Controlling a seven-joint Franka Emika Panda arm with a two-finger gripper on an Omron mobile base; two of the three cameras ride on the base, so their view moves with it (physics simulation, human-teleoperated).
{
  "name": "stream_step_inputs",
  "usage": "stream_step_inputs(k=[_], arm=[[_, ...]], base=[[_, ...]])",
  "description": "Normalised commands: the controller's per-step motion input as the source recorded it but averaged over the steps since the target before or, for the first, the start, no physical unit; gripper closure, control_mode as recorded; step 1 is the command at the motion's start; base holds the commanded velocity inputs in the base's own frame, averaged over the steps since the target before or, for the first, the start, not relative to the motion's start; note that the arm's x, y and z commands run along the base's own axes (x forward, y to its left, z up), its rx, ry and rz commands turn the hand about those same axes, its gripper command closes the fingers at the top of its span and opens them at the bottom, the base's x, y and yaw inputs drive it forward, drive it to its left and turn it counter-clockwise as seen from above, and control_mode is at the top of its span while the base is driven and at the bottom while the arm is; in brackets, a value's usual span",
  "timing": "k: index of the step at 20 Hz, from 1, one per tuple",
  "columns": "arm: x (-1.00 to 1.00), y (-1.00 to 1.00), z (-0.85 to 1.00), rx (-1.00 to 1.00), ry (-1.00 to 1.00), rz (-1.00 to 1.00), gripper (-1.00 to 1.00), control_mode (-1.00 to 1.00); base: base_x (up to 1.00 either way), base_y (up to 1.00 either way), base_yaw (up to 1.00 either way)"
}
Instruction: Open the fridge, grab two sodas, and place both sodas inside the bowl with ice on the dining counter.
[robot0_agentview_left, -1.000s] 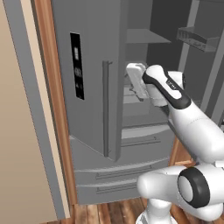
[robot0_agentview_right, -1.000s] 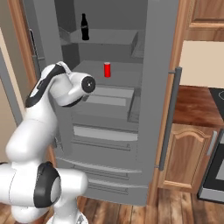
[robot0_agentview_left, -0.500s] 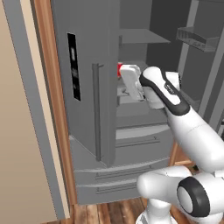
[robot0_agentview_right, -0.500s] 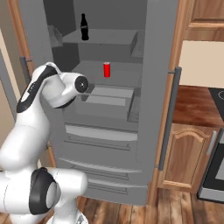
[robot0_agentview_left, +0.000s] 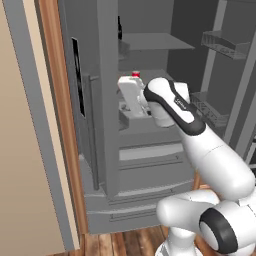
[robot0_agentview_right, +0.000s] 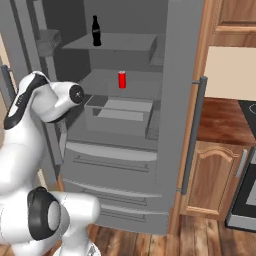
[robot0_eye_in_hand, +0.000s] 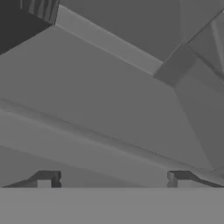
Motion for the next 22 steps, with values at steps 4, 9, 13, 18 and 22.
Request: stream_step_inputs(k=[4, 9, 13, 18, 22], arm=[[-0.28, 0.58, 0.00, -0.06, -0.03, 0.04, -1.00, -1.00], [-0.29, 0.43, -0.03, -0.12, -0.07, 0.00, -1.00, -1.00], [-0.10, 0.41, -0.02, -0.12, -0.07, 0.00, -1.00, -1.00], [-0.01, 0.41, -0.07, -0.10, -0.02, 0.00, -1.00, -1.00], [0.10, 0.21, -0.21, -0.10, 0.06, 0.00, -1.00, -1.00]], base=[[0.00, 0.00, 0.00], [0.00, 0.00, 0.00], [0.00, 0.00, 0.00], [0.00, 0.00, 0.00], [0.00, 0.00, 0.00]])
